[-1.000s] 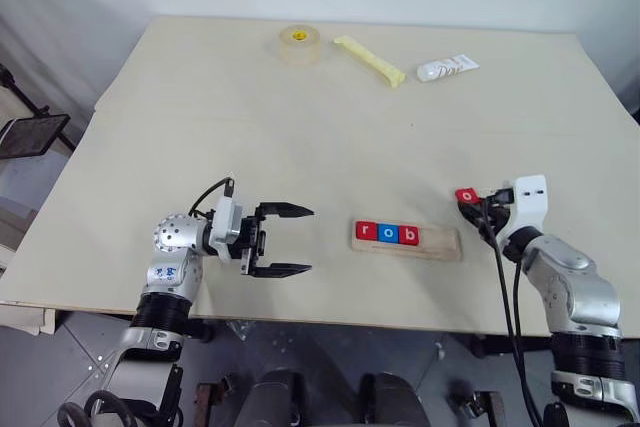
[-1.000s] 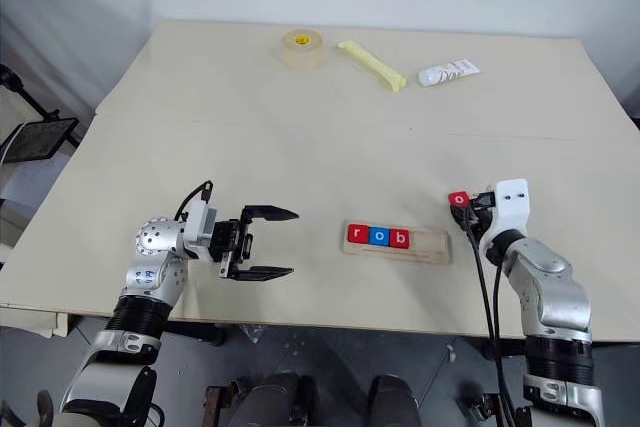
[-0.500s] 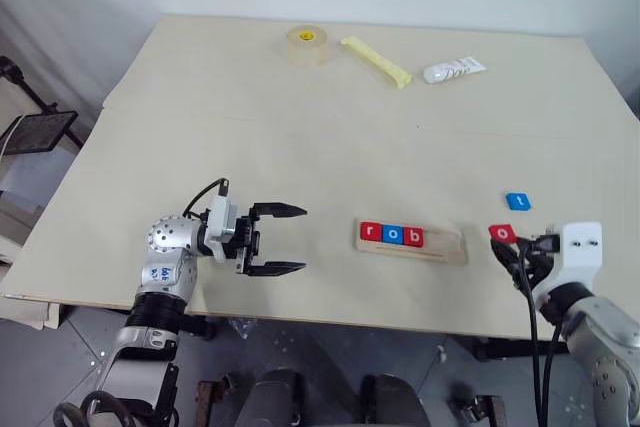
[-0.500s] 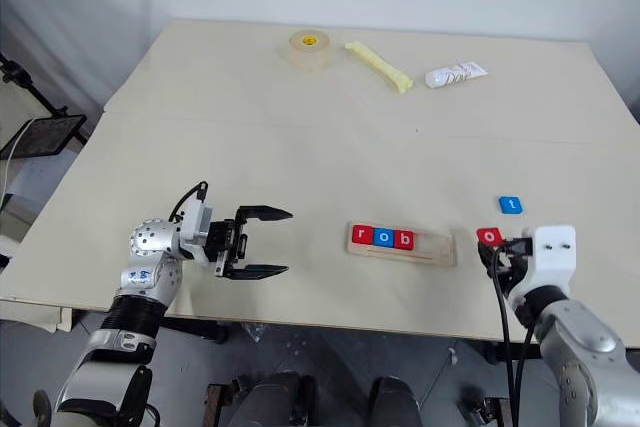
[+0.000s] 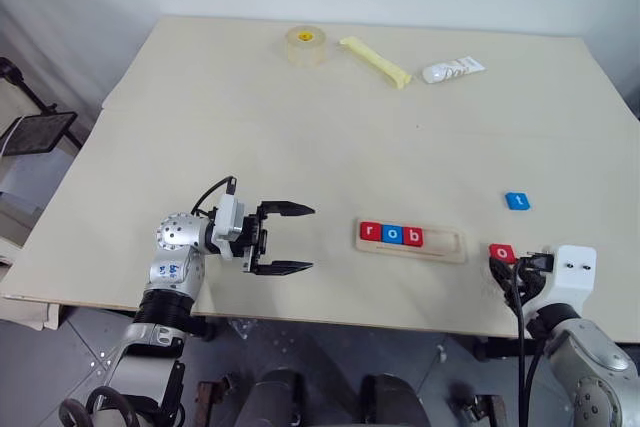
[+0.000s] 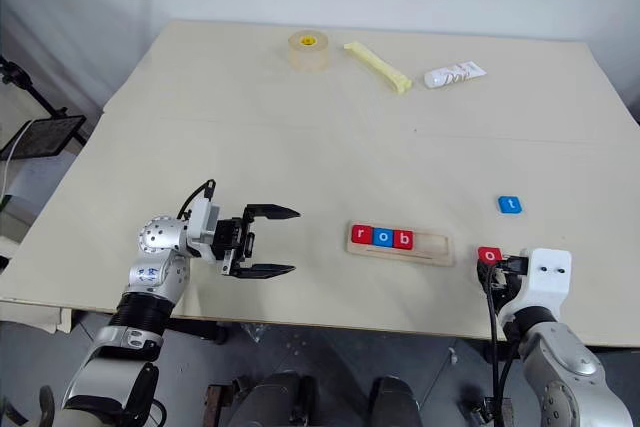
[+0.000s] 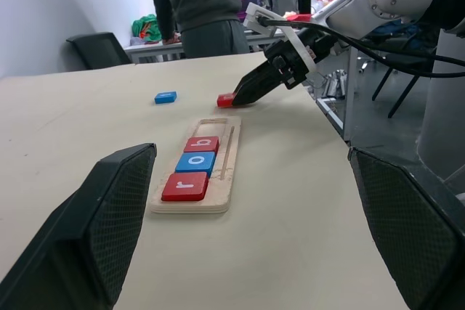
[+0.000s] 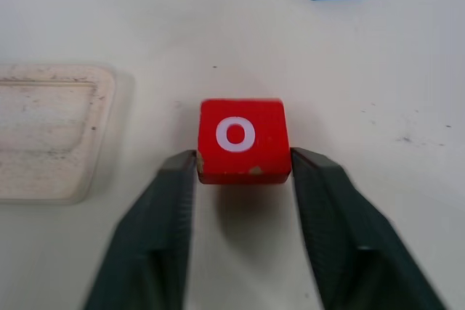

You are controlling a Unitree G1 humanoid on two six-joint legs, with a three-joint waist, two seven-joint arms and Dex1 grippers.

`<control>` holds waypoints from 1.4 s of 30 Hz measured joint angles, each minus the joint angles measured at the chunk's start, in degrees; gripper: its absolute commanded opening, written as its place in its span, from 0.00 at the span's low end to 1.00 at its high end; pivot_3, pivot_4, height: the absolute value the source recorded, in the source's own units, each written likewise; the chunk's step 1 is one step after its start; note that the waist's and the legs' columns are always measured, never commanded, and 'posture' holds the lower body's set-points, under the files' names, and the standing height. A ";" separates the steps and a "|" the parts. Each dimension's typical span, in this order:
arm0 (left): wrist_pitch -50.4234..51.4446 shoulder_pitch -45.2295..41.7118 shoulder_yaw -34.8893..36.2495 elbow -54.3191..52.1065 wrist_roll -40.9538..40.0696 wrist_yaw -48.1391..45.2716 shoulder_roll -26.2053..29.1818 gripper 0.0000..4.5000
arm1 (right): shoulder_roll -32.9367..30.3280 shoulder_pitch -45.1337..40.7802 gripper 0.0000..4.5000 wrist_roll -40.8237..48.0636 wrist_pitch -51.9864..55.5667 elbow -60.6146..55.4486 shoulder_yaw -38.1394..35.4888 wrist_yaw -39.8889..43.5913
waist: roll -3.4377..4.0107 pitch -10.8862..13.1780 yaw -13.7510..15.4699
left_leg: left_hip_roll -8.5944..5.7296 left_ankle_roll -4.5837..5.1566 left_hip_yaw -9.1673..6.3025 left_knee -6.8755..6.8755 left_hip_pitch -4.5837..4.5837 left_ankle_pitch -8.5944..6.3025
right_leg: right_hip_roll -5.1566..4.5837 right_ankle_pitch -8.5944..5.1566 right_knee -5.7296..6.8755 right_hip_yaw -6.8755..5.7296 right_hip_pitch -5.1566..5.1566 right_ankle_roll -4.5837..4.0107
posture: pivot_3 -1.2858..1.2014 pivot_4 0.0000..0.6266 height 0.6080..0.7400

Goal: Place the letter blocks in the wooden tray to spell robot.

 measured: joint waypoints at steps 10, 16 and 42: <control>0.38 0.33 0.03 -0.21 0.00 0.01 0.42 1.00 | -18.72 6.36 1.00 2.96 -0.40 -1.96 -1.35 15.88 | 0.00 0.00 0.08 | 0.00 0.02 0.02 0.00 0.00 -0.01 | 0.00 0.00 -0.09 0.01 0.04 0.00 | 0.52 0.24 1.00; 0.38 1.48 0.28 -1.13 -0.01 0.04 0.73 1.00 | -37.77 7.49 1.00 -0.44 -7.48 5.82 -0.08 33.46 | -0.02 0.01 -0.03 | 0.03 0.05 0.18 -0.01 0.00 -0.01 | 0.01 0.00 -0.47 0.00 0.18 0.00 | 0.52 0.24 1.00; 2.78 11.05 1.22 -12.72 -0.05 5.20 2.74 1.00 | -48.16 -32.64 0.32 -19.68 -34.99 48.64 31.94 65.84 | -0.10 0.06 0.05 | 0.10 0.07 0.01 0.17 -0.11 -0.02 | -0.02 0.00 -0.56 -0.25 0.26 0.01 | 0.52 0.24 1.00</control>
